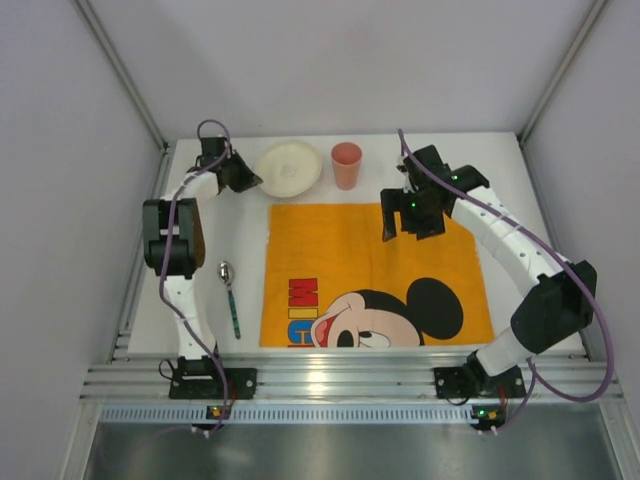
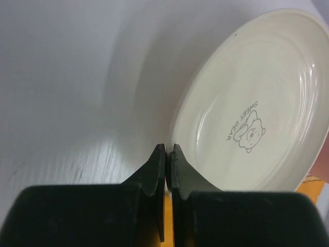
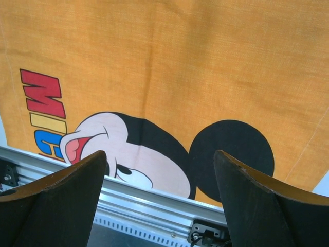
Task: Set the dinner table for one person
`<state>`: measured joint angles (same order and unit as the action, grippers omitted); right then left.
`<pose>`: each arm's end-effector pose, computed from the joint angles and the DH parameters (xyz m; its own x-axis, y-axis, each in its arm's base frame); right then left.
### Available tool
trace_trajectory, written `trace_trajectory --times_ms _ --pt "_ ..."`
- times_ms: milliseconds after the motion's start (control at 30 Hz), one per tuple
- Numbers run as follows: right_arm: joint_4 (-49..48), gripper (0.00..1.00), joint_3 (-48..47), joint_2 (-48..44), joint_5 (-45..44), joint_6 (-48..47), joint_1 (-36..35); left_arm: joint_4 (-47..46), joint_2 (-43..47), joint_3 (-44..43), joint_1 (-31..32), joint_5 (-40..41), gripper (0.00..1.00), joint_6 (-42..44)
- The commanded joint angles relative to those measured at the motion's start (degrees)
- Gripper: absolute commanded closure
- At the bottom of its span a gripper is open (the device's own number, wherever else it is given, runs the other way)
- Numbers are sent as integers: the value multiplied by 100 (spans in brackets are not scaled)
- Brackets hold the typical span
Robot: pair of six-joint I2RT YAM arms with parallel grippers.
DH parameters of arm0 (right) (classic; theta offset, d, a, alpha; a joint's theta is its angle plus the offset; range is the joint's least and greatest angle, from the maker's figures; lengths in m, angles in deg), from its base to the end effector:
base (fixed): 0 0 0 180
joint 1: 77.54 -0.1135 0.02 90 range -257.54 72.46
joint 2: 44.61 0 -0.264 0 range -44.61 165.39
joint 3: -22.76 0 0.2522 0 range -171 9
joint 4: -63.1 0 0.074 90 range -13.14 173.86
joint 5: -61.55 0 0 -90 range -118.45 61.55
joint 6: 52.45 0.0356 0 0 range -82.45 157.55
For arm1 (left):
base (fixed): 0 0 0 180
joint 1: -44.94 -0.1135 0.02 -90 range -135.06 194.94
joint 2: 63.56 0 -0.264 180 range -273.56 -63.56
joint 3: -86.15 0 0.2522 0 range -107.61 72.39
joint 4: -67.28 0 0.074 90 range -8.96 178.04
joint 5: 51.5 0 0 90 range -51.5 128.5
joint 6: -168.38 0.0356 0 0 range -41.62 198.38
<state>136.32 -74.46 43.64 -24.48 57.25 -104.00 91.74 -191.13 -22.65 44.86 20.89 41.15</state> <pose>0.2752 0.1397 0.3181 -0.9181 -0.0813 -0.3880 -0.1720 0.9635 0.2052 0.4984 -0.0101 0.1677 -0.6779 -0.5776 -0.4548 -0.2399 0.7586 -0.6058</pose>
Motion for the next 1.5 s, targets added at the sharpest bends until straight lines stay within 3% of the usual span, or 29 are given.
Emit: trace_trajectory --times_ms 0,100,233,467,667,1100,1200,1233,1367,1467 --pt "48 14 -346 -316 -238 51 44 -542 1373 274 -177 -374 100 -21" --pt "39 15 -460 -378 -641 104 53 -630 2006 748 -98 -1015 100 -179" --pt "4 13 -469 -554 -1547 411 123 -631 3078 1829 385 -1193 100 66" --pt "-75 9 -250 -827 -1820 763 264 -376 4555 3797 2025 -1008 100 454" --pt "4 0 145 -1187 -2127 939 273 -174 4724 4432 3302 -130 100 454" --pt "-206 0 409 -1723 -2163 535 273 -217 4320 4355 3918 1048 100 296" --pt "-443 0 462 -1828 -2146 403 273 -139 3933 4126 4024 1188 74 261" --pt "-540 0 471 -1855 -2128 359 273 -60 3767 4065 4050 1259 61 243" --pt "-1120 0 384 -1838 -1691 122 273 -42 3643 3915 4139 1523 53 138" --pt "-1314 0 -99 -1329 -1059 7 273 229 3730 3679 4139 1707 46 111"
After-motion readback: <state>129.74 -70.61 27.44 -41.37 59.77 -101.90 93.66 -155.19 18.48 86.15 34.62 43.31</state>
